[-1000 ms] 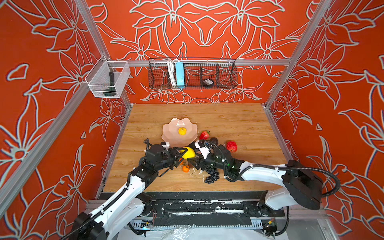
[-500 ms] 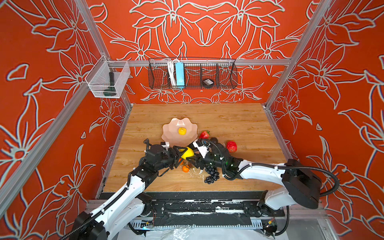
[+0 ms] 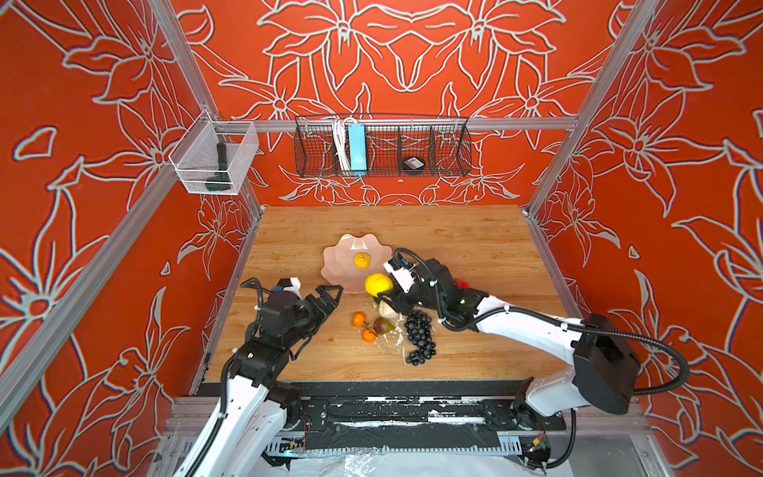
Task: Arrange fruit in a fruit bowl
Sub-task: Place the fruit in the fruit bowl.
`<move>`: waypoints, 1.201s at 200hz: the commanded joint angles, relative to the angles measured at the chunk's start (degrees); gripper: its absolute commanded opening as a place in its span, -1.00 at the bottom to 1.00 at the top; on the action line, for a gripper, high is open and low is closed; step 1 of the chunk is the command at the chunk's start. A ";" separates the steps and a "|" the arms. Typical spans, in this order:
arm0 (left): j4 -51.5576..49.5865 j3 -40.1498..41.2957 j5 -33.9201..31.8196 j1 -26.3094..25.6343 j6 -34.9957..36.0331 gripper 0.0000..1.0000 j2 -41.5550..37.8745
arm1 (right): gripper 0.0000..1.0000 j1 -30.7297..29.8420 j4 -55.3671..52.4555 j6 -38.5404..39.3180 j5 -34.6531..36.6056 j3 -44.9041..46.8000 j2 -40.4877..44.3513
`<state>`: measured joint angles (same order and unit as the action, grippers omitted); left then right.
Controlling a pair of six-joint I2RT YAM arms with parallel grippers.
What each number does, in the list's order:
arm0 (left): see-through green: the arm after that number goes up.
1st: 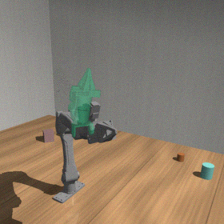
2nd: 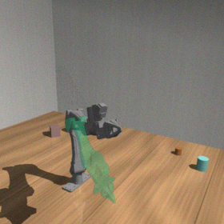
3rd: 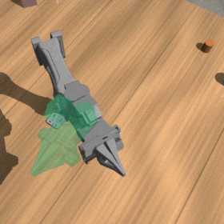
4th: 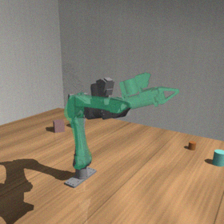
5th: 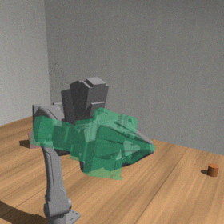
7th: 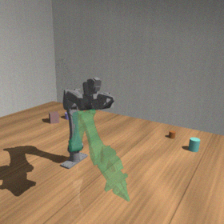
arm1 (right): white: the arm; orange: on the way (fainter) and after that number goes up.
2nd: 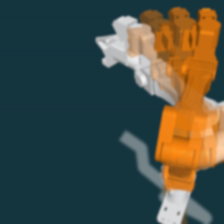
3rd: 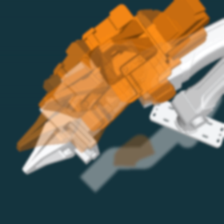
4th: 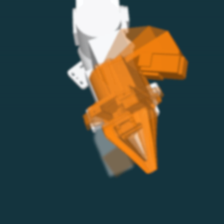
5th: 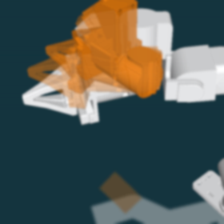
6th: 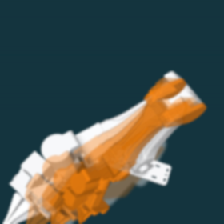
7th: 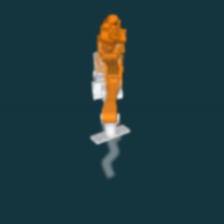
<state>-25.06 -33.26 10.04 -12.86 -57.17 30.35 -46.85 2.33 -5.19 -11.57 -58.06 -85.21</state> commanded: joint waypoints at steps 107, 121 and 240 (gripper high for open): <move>-10.72 0.72 -14.61 0.29 13.99 0.97 -6.36 | -0.12 5.56 -39.08 17.99 1.50 -41.78 -31.14; -10.69 0.95 -14.70 0.29 14.27 0.97 -6.27 | -0.12 6.01 -40.47 19.40 0.71 -44.60 -33.69; -9.83 2.87 -15.05 0.27 14.45 0.97 -6.18 | -0.10 6.69 -48.80 29.38 4.86 -61.10 -46.56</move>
<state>-35.05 -30.94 -3.84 -12.80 -43.27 24.40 -40.07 -44.42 20.08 -7.60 -116.22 -130.21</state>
